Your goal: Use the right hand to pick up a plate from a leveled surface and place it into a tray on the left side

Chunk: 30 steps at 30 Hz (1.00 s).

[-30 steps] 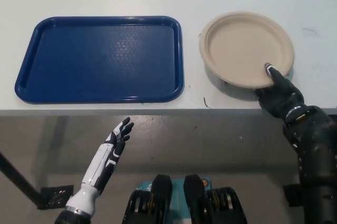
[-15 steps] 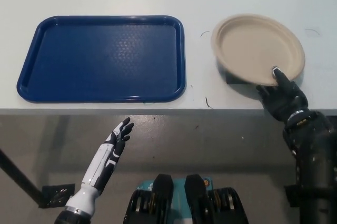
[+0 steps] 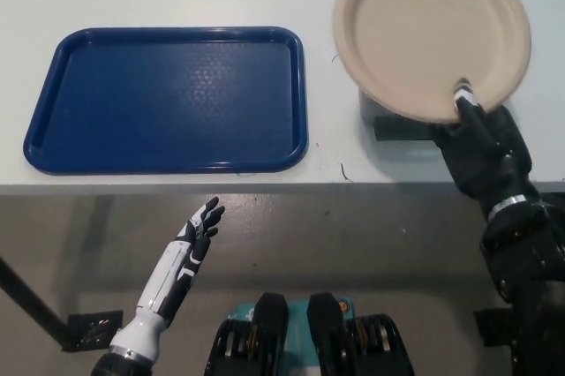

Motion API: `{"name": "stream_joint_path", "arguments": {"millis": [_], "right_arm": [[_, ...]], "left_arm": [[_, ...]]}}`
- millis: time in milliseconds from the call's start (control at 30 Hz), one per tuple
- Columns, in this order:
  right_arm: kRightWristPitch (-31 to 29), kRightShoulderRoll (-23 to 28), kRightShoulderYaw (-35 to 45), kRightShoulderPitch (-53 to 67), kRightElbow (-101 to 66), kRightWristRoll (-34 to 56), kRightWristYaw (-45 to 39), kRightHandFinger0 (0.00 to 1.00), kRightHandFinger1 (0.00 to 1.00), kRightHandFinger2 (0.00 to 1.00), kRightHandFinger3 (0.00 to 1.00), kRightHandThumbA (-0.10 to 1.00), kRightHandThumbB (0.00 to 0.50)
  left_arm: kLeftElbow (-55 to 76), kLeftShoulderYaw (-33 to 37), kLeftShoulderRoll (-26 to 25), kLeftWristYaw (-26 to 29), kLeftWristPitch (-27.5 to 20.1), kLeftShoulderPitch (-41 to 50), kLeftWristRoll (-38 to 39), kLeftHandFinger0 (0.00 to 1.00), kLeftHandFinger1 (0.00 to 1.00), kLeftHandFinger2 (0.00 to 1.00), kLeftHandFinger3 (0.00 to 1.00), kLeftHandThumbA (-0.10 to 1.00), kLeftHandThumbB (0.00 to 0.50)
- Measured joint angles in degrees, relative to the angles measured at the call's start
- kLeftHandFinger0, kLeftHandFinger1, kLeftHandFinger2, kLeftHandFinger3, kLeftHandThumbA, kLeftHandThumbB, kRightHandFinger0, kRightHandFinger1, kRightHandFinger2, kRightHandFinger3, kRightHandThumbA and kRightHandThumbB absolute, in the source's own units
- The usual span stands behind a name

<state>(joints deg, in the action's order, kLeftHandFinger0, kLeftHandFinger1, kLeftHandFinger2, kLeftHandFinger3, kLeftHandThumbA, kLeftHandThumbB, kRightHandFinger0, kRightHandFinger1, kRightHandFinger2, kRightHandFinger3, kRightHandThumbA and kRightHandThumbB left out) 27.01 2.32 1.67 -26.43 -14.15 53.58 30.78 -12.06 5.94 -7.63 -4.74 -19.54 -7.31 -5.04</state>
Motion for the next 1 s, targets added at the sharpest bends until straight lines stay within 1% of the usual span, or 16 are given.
{"name": "stream_joint_path", "arguments": {"millis": [67,133,167,200,233,267,333,400,467,500,600,633,700,767,900,1000], "right_arm": [[0.0,0.1,-1.4,-0.3,0.1,0.4,0.3,0.00,0.38,0.72,1.00,-0.10,0.008],[0.0,0.0,-2.3,-0.8,0.9,0.6,0.4,0.00,0.39,0.78,1.00,-0.10,0.022],[0.0,-0.1,-2.5,-1.2,1.5,0.6,0.5,0.00,0.38,0.76,1.00,-0.10,0.022],[0.0,-0.4,-2.8,-1.9,2.6,0.6,0.6,0.00,0.37,0.74,1.00,-0.10,0.035],[0.0,-0.8,-2.9,-2.8,4.6,0.6,0.7,0.00,0.34,0.74,1.00,-0.10,0.028],[0.0,-1.2,-3.0,-3.7,6.4,0.6,0.7,0.00,0.33,0.76,1.00,-0.10,0.035],[0.0,-2.5,-3.2,-6.1,11.0,0.2,0.8,0.00,0.31,0.75,1.00,-0.10,0.039],[0.0,-3.9,-3.3,-8.3,14.5,-0.6,0.7,0.00,0.29,0.72,1.00,-0.10,0.045],[0.1,-5.4,-3.3,-10.7,18.7,-1.7,0.2,0.00,0.30,0.71,1.00,-0.10,0.052],[0.0,-6.2,-3.3,-12.1,21.3,-2.4,-0.2,0.00,0.31,0.73,1.00,-0.10,0.049],[-0.1,-8.0,-3.3,-15.6,28.2,-4.3,-1.3,0.00,0.32,0.75,1.00,-0.10,0.058],[-0.1,-8.6,-3.3,-16.8,30.5,-5.0,-1.5,0.00,0.33,0.78,0.97,-0.10,0.065],[-0.4,-10.0,-3.2,-19.1,34.6,-6.3,-2.2,0.00,0.34,0.79,1.00,-0.10,0.068],[-0.6,-11.3,-3.2,-21.2,38.2,-7.7,-2.9,0.00,0.34,0.79,0.99,-0.10,0.065],[-1.6,-13.4,-3.0,-25.2,45.0,-10.2,-4.2,0.00,0.36,0.85,1.00,-0.10,0.069],[-3.0,-14.9,-2.4,-28.5,51.1,-12.3,-5.6,0.00,0.39,0.83,0.96,-0.10,0.071]], "left_arm": [[0.0,0.0,0.0,0.0,0.0,0.0,0.0,1.00,1.00,1.00,1.00,1.00,0.167],[0.0,0.0,0.0,0.0,0.0,0.0,0.0,1.00,1.00,1.00,1.00,1.00,0.165],[0.0,0.0,0.0,0.0,0.0,0.0,0.0,1.00,1.00,1.00,1.00,1.00,0.164],[0.0,0.0,0.0,0.0,0.0,0.0,0.0,1.00,1.00,1.00,1.00,1.00,0.163],[0.0,0.0,0.0,0.0,0.0,0.0,0.0,1.00,1.00,1.00,1.00,1.00,0.161],[0.0,0.0,0.0,0.0,0.0,0.0,0.0,1.00,1.00,1.00,1.00,1.00,0.163],[0.0,0.0,0.0,0.0,0.0,0.0,0.0,1.00,1.00,1.00,1.00,1.00,0.166],[0.0,0.0,0.0,0.0,0.0,0.0,0.0,1.00,1.00,1.00,1.00,1.00,0.163],[0.0,0.0,0.0,0.0,0.0,0.0,0.0,1.00,1.00,1.00,1.00,1.00,0.173],[0.0,0.0,0.0,-0.1,0.0,0.0,0.0,1.00,1.00,1.00,1.00,1.00,0.162],[0.0,0.0,0.0,-0.1,0.0,0.0,0.0,1.00,1.00,1.00,1.00,1.00,0.163],[0.1,0.0,0.0,-0.1,0.0,0.0,0.0,1.00,1.00,1.00,1.00,1.00,0.163],[0.1,0.0,0.0,-0.2,0.0,0.0,0.0,1.00,1.00,1.00,1.00,1.00,0.154],[0.2,0.0,0.0,-0.2,0.1,0.0,0.1,1.00,1.00,1.00,1.00,1.00,0.156],[0.2,0.0,0.0,-0.4,0.1,0.0,0.1,1.00,1.00,1.00,1.00,1.00,0.152],[0.2,0.0,-0.1,-0.5,0.1,0.0,0.1,1.00,1.00,1.00,1.00,1.00,0.147]]}}
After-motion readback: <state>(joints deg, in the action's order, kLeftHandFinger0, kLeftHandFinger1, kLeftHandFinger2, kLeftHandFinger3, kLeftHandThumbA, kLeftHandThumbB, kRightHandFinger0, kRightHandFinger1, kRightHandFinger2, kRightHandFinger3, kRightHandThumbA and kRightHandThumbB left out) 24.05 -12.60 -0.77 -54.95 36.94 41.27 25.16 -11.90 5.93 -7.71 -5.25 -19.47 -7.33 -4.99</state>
